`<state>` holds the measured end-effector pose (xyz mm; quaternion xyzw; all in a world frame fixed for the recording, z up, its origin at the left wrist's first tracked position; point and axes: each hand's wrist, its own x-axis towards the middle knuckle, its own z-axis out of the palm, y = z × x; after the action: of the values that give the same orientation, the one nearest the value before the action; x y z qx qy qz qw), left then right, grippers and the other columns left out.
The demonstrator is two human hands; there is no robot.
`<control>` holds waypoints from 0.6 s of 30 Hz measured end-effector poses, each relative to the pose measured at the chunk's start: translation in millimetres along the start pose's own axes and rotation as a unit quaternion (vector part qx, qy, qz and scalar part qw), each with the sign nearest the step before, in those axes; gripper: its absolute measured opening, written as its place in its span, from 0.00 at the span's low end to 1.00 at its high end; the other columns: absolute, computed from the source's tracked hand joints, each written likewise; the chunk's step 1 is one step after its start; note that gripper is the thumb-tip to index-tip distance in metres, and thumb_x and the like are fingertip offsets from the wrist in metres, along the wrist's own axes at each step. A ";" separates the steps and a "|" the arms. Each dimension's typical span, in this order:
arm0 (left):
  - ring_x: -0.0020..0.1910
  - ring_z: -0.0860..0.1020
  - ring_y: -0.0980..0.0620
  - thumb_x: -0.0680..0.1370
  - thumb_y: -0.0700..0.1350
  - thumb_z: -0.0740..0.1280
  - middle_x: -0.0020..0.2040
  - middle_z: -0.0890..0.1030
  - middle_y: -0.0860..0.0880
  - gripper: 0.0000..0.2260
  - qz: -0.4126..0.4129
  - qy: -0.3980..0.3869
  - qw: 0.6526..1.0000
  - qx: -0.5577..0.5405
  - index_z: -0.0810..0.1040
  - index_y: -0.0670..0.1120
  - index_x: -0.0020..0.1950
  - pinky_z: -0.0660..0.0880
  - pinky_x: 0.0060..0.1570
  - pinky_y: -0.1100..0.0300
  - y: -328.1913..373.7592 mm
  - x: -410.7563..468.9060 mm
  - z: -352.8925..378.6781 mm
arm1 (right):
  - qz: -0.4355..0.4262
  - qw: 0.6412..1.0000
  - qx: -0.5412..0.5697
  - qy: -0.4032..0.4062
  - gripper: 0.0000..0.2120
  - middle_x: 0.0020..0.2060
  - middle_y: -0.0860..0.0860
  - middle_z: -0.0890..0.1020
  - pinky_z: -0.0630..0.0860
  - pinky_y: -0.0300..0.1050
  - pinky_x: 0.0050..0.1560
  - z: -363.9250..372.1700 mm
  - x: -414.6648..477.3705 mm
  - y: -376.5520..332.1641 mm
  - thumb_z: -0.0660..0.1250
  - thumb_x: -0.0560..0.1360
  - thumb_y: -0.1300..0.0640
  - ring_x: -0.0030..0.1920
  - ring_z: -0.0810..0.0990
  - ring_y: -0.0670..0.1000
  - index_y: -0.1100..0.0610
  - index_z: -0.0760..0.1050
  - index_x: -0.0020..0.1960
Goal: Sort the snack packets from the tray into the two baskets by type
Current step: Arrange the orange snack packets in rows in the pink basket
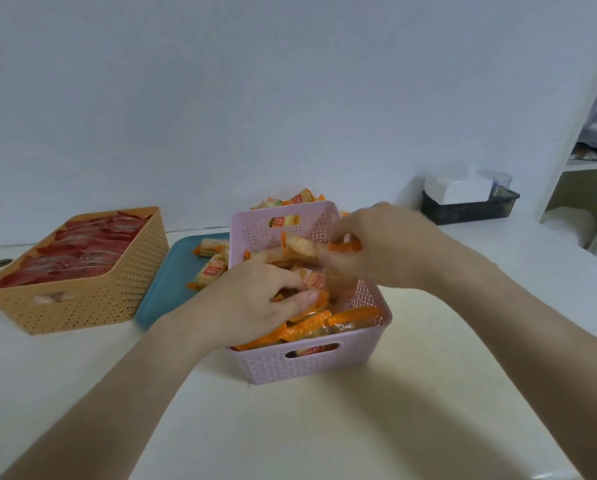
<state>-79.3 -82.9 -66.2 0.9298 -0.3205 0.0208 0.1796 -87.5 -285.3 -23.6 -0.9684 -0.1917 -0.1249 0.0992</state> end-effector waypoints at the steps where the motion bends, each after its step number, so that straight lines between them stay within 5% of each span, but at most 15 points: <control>1: 0.37 0.74 0.65 0.78 0.61 0.59 0.33 0.76 0.58 0.14 0.004 -0.006 1.000 0.008 0.81 0.56 0.47 0.65 0.34 0.63 1.0 1.2 0.1 | -0.005 0.999 -0.034 -0.025 0.17 0.35 0.47 0.77 0.75 0.47 0.40 3.0 -4.0 -2.9 0.60 0.74 0.36 0.41 0.78 0.52 0.48 0.76 0.39; 5: 0.40 0.76 0.59 0.75 0.67 0.53 0.40 0.78 0.57 0.18 0.015 -0.047 0.999 0.017 0.74 0.57 0.48 0.71 0.39 0.62 2.8 1.2 7.3 | -0.031 0.992 -0.060 -0.102 0.20 0.34 0.48 0.74 0.74 0.50 0.46 11.9 -16.8 -6.0 0.59 0.77 0.37 0.47 0.75 0.53 0.52 0.74 0.37; 9: 0.45 0.77 0.55 0.69 0.73 0.45 0.44 0.78 0.57 0.31 0.012 -0.062 0.997 0.050 0.74 0.57 0.56 0.75 0.47 0.51 0.4 -1.6 15.9 | -0.036 0.984 -0.020 -0.173 0.16 0.50 0.45 0.79 0.67 0.52 0.58 9.1 -25.3 -1.6 0.57 0.79 0.39 0.56 0.70 0.49 0.46 0.78 0.56; 13: 0.43 0.77 0.58 0.72 0.73 0.49 0.44 0.80 0.57 0.27 0.017 -0.065 0.997 0.029 0.76 0.58 0.54 0.76 0.46 0.52 -1.8 0.9 15.6 | -0.038 0.974 -0.011 -0.224 0.14 0.49 0.45 0.79 0.65 0.48 0.50 1.5 -28.6 -1.1 0.63 0.78 0.43 0.48 0.72 0.49 0.43 0.75 0.62; 18: 0.47 0.78 0.57 0.68 0.75 0.54 0.48 0.81 0.57 0.28 0.005 -0.088 0.995 0.041 0.74 0.60 0.58 0.76 0.48 0.52 -3.3 6.9 14.8 | -0.040 0.980 -0.056 -0.189 0.13 0.50 0.45 0.79 0.68 0.53 0.58 10.6 -28.9 -7.1 0.64 0.77 0.50 0.49 0.72 0.51 0.44 0.74 0.62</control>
<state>-73.0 -89.7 -80.0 0.9330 -0.3387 -0.0468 0.1125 -114.0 -286.3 -40.7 -0.9702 -0.2379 0.0461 0.0016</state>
